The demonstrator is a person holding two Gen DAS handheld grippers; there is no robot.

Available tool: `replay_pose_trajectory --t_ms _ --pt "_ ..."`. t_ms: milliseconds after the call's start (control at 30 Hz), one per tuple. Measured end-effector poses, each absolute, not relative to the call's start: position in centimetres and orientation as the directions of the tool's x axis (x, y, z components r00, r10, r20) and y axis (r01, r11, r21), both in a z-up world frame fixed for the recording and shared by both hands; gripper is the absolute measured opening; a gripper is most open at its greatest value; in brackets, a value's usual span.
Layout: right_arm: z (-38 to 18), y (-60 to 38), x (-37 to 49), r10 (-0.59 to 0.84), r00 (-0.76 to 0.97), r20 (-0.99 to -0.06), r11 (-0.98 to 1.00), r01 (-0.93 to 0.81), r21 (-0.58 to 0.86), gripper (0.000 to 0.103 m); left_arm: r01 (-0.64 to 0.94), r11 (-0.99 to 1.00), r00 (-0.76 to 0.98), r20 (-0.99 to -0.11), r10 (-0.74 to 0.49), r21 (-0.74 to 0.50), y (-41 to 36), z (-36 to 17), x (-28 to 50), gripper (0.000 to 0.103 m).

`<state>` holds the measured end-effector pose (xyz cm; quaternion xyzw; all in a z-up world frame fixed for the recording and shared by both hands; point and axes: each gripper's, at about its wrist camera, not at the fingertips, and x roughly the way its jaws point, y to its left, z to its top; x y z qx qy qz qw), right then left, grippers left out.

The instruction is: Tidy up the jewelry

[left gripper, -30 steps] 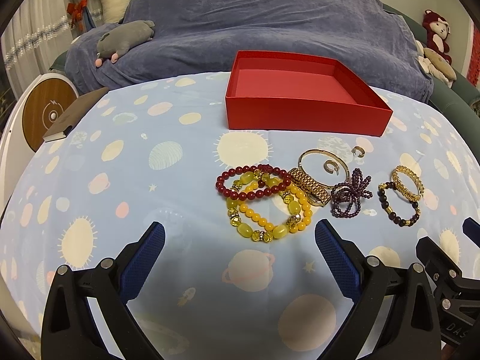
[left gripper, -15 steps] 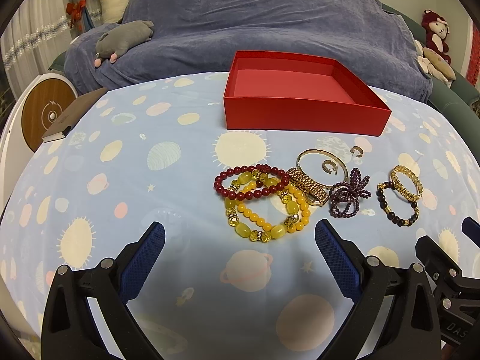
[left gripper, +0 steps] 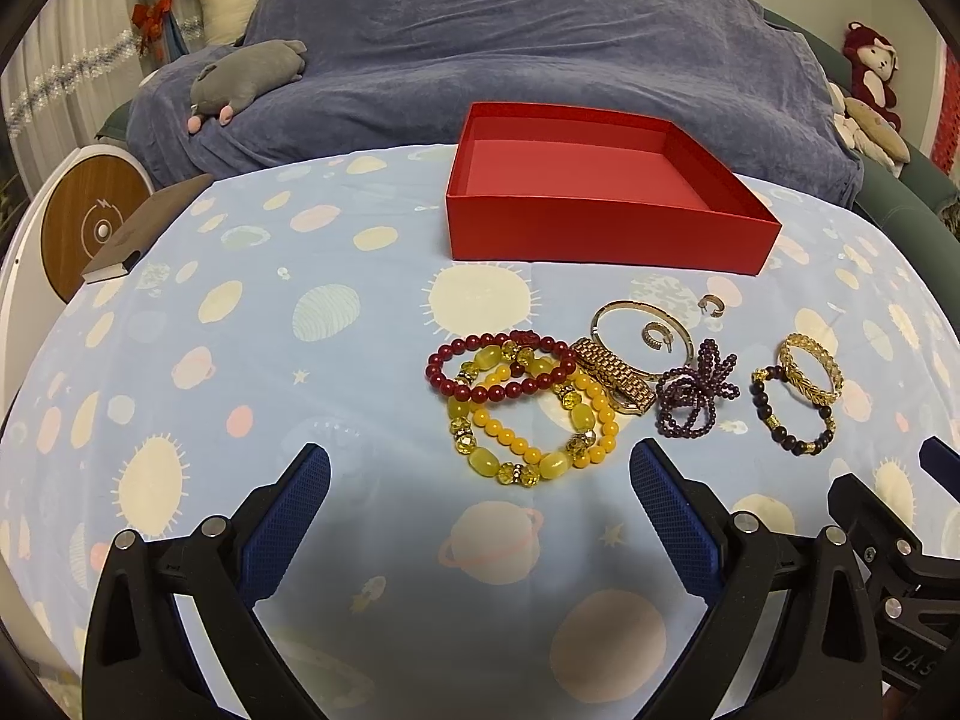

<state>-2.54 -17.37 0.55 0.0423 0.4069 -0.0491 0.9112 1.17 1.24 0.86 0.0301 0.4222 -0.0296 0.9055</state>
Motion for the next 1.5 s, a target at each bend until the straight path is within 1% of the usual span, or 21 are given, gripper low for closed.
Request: replay_pose_trajectory --t_ms 233,567,933,967,1033,1100,1500 --pt "0.7 -17.7 -2.5 -0.054 0.666 -0.744 0.99 0.131 0.045 0.096 0.072 0.997 0.642 -0.766 -0.03 0.021 1.6 1.0 1.6 0.096" --pt "0.7 -18.4 -2.2 -0.051 0.661 -0.748 0.988 0.141 0.057 0.096 0.033 0.999 0.636 -0.77 -0.043 -0.029 3.7 1.0 3.9 0.096" --pt "0.3 -20.4 -1.1 -0.057 0.646 -0.761 0.976 0.197 0.094 0.096 0.013 1.0 0.612 -0.79 -0.028 -0.025 3.8 -0.5 6.3 0.095" --pt "0.3 -20.4 -1.0 -0.057 0.645 -0.762 0.975 0.199 0.095 0.096 0.011 1.0 0.609 -0.793 -0.028 -0.027 3.9 -0.6 6.5 0.095" --pt "0.2 -20.6 -0.9 -0.057 0.642 -0.764 0.974 0.202 0.097 0.096 0.017 0.999 0.599 -0.799 -0.044 -0.042 4.1 -0.9 6.8 0.084" --pt "0.1 -20.6 -0.8 -0.057 0.64 -0.767 0.974 0.204 0.098 0.096 0.018 0.998 0.588 -0.807 -0.054 -0.054 4.3 -1.2 7.1 0.081" --pt "-0.2 -22.3 2.3 -0.084 0.639 -0.765 0.965 0.242 0.096 0.096 0.043 0.998 0.593 -0.802 -0.065 -0.049 3.4 -0.9 6.5 0.082"
